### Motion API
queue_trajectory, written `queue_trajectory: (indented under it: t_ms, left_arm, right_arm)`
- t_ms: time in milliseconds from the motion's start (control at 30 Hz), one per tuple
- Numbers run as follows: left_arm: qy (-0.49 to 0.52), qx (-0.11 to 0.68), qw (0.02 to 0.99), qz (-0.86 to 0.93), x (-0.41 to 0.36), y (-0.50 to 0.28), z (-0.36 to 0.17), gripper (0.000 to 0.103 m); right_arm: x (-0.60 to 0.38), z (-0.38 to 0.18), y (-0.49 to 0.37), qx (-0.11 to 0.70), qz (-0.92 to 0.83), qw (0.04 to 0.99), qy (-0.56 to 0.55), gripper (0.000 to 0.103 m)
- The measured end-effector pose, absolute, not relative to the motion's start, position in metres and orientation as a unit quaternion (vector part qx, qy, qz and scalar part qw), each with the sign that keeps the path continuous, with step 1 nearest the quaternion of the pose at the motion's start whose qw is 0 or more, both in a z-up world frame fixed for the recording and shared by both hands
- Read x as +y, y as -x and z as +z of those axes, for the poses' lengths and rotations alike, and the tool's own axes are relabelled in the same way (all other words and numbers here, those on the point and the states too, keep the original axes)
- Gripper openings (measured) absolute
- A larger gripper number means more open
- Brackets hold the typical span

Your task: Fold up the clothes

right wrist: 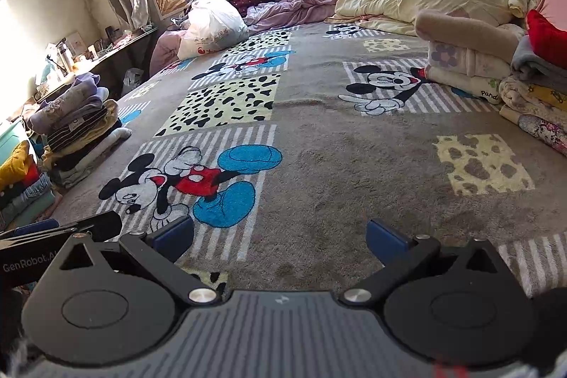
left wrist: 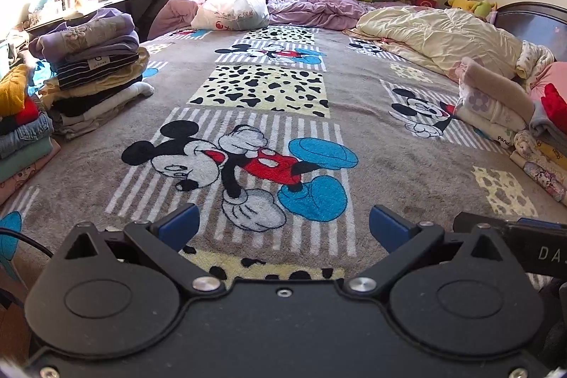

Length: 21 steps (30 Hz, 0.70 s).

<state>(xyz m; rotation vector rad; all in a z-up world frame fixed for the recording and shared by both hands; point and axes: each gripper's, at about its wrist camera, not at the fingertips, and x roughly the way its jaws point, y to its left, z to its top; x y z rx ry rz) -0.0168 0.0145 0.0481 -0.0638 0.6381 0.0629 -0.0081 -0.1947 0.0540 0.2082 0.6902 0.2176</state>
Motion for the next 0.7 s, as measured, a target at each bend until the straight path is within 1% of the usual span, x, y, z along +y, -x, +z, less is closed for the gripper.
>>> queue_trajectory:
  t_ms: [700]
  left_arm:
    - [0.027, 0.325, 0.945, 0.019, 0.022, 0.001, 0.035, 0.103]
  right_arm:
    - [-0.184, 0.034, -0.006, 0.349, 0.104, 0.927, -0.086, 0.103]
